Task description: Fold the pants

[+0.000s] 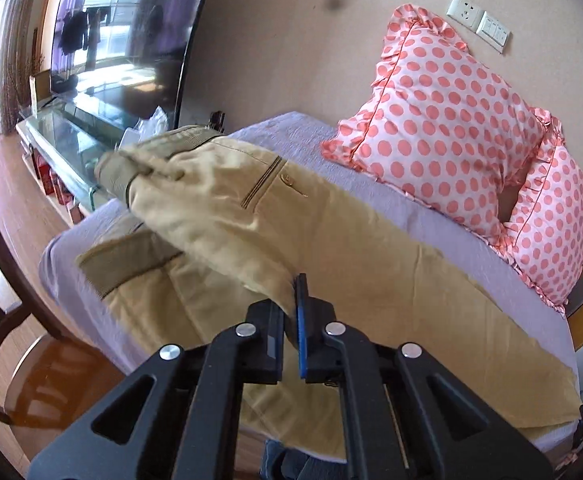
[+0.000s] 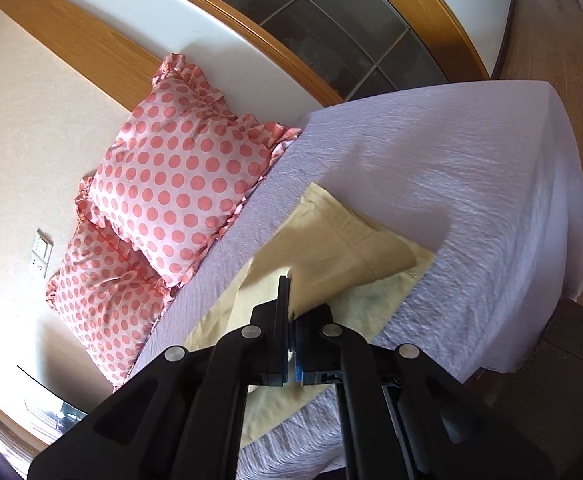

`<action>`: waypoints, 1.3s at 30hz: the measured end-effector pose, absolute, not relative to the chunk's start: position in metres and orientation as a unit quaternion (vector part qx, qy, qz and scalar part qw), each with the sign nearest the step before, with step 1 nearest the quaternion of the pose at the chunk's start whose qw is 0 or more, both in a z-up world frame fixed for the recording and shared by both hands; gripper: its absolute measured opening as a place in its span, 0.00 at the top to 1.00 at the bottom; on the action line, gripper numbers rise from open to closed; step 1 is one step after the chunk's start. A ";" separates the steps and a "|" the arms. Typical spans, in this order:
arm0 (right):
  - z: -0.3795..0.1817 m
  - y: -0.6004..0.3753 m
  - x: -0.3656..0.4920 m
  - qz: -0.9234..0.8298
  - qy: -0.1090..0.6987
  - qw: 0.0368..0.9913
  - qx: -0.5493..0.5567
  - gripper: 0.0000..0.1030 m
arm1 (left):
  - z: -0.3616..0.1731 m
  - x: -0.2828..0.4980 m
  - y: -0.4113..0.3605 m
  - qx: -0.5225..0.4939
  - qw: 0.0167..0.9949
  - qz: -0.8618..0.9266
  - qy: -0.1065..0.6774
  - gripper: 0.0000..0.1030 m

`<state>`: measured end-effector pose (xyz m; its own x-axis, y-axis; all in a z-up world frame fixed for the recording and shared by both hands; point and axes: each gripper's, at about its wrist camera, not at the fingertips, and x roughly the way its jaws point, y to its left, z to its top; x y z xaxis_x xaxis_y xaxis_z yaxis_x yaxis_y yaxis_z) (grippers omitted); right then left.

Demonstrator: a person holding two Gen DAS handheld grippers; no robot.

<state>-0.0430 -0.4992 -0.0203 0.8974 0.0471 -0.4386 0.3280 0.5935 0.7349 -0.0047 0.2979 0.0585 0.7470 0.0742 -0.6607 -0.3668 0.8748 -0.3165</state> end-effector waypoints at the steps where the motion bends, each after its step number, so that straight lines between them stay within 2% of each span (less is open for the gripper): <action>1: -0.022 -0.500 -0.044 -0.083 0.215 0.866 0.444 0.98 | 0.049 -0.013 0.302 -0.234 0.903 0.119 0.342 0.95; 7: -0.023 -0.497 -0.045 -0.095 0.227 0.864 0.438 0.98 | 0.022 -0.028 0.305 -0.245 0.898 0.118 0.346 0.94; 10: -0.017 -0.493 -0.048 -0.125 0.244 0.870 0.410 0.95 | 0.021 -0.030 0.305 -0.237 0.900 0.118 0.346 0.89; 11: -0.014 -0.491 -0.051 -0.145 0.245 0.873 0.396 0.90 | 0.021 -0.031 0.305 -0.236 0.901 0.117 0.345 0.87; 13: -0.008 -0.490 -0.055 -0.174 0.239 0.880 0.372 0.59 | 0.021 -0.035 0.306 -0.237 0.901 0.122 0.341 0.73; 14: -0.007 -0.490 -0.056 -0.182 0.233 0.884 0.361 0.54 | 0.022 -0.038 0.307 -0.238 0.903 0.123 0.336 0.61; 15: -0.007 -0.491 -0.055 -0.191 0.234 0.886 0.353 0.53 | 0.023 -0.041 0.307 -0.240 0.904 0.121 0.331 0.56; 16: -0.009 -0.492 -0.054 -0.198 0.237 0.885 0.350 0.53 | 0.024 -0.044 0.308 -0.240 0.906 0.121 0.328 0.55; 18: -0.016 -0.495 -0.051 -0.204 0.244 0.879 0.355 0.53 | 0.026 -0.049 0.308 -0.240 0.907 0.127 0.323 0.46; 24: -0.022 -0.469 -0.042 -0.156 0.233 0.902 0.328 0.55 | 0.024 -0.068 0.322 -0.267 0.903 0.142 0.306 0.44; 26: -0.024 -0.460 -0.034 -0.135 0.232 0.909 0.318 0.68 | 0.022 -0.072 0.325 -0.279 0.901 0.140 0.300 0.44; 28: -0.023 -0.455 -0.027 -0.129 0.224 0.918 0.302 0.93 | 0.020 -0.075 0.326 -0.287 0.901 0.137 0.297 0.44; 33: 0.015 -0.426 -0.008 -0.073 0.187 0.941 0.273 0.95 | 0.020 -0.084 0.328 -0.299 0.905 0.126 0.276 0.40; 39: 0.082 -0.288 0.037 0.148 0.160 0.954 0.208 0.95 | 0.022 -0.088 0.324 -0.307 0.909 0.104 0.262 0.37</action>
